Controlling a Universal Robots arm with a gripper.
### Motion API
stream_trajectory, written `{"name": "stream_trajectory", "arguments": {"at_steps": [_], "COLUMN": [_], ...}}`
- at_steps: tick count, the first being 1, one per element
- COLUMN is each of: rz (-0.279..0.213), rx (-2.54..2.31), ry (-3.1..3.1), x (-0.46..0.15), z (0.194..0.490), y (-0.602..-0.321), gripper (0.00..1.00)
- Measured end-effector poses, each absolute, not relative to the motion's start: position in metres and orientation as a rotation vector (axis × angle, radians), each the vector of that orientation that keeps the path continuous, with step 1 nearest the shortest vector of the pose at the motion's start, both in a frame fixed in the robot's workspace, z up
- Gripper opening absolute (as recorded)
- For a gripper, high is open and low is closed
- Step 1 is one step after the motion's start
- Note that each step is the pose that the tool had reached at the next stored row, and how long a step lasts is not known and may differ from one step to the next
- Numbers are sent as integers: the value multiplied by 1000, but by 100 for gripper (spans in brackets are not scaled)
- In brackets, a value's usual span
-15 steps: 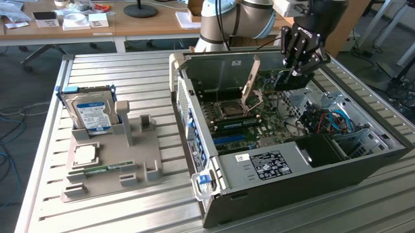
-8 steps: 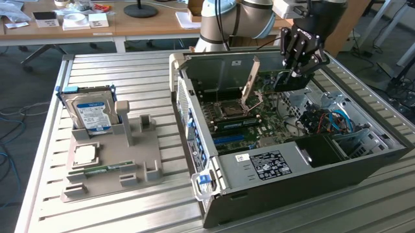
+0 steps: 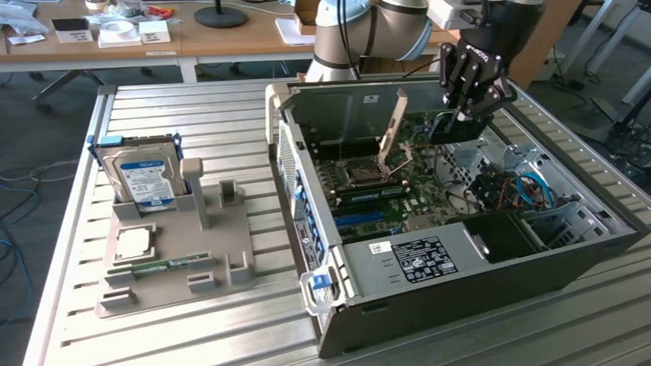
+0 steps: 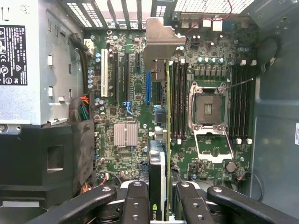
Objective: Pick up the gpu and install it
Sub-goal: 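Insert the gpu into the slot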
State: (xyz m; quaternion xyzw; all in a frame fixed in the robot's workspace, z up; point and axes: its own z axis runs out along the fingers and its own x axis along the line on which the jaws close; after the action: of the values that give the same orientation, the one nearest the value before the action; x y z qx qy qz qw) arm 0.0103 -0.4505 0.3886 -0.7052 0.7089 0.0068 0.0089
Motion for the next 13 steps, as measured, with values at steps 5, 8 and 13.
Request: {"name": "stream_trajectory", "arguments": {"at_steps": [5,8,13], "rz": [21,21,21], "rx": [-2203,-2203,-2203], "ry": [2214,2214,2214], "x": [9,9,9], "z": [389,389,387], "y": [-450,-450,-450], "gripper": [27,27,27]}}
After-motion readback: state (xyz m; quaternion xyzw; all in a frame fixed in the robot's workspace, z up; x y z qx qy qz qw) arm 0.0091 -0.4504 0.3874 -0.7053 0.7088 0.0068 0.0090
